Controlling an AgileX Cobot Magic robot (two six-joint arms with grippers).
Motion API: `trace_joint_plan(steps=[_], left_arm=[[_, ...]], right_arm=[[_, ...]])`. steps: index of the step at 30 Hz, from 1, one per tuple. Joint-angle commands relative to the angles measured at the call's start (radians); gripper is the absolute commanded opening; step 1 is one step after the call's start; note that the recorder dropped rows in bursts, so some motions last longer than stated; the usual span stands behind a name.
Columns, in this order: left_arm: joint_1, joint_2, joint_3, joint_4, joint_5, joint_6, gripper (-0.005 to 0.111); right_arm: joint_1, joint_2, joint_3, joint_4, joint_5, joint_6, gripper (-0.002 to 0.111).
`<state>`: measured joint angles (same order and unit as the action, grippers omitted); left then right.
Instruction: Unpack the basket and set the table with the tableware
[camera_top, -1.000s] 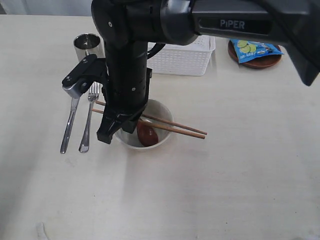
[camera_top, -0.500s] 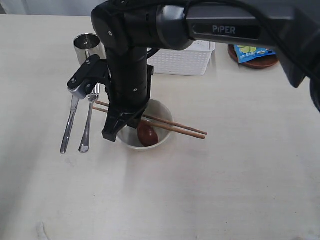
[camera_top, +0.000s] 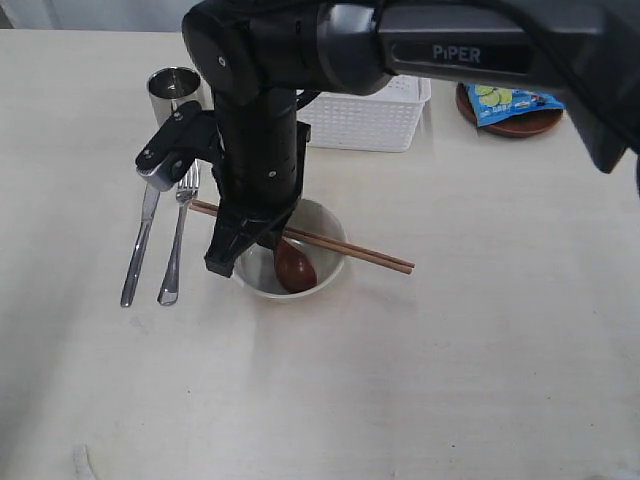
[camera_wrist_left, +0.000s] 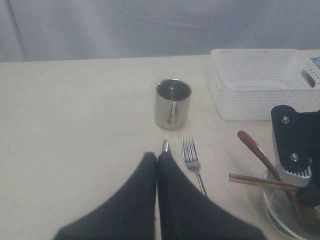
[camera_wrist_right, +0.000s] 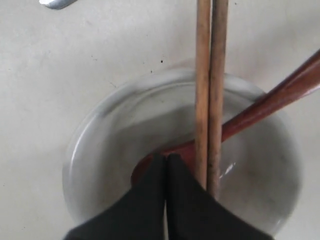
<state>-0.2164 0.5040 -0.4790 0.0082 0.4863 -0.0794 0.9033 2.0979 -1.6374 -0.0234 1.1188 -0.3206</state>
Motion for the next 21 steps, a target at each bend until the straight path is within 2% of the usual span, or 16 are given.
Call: trace_joint_plan(steps=[1, 5, 8, 16, 18, 21], left_arm=[[-0.003, -0.003, 0.006, -0.008, -0.007, -0.004, 0.0], [-0.003, -0.003, 0.006, -0.008, -0.007, -0.004, 0.0], [-0.003, -0.003, 0.006, -0.008, -0.007, -0.004, 0.0], [-0.003, -0.003, 0.006, -0.008, -0.007, -0.004, 0.0], [-0.003, -0.003, 0.006, -0.008, -0.007, -0.004, 0.0], [-0.003, -0.003, 0.006, -0.008, -0.007, -0.004, 0.0]], right_arm=[[-0.006, -0.096, -0.001, 0.002, 0.007, 0.0, 0.0], [-0.026, -0.186, -0.001, -0.01, -0.039, 0.0, 0.0], [-0.089, -0.246, -0.001, -0.012, -0.069, -0.026, 0.0], [-0.377, -0.256, -0.001, 0.031, -0.051, -0.115, 0.0], [-0.433, -0.245, -0.001, 0.063, -0.045, -0.146, 0.007], [-0.495, -0.238, -0.001, 0.139, -0.054, -0.231, 0.029]])
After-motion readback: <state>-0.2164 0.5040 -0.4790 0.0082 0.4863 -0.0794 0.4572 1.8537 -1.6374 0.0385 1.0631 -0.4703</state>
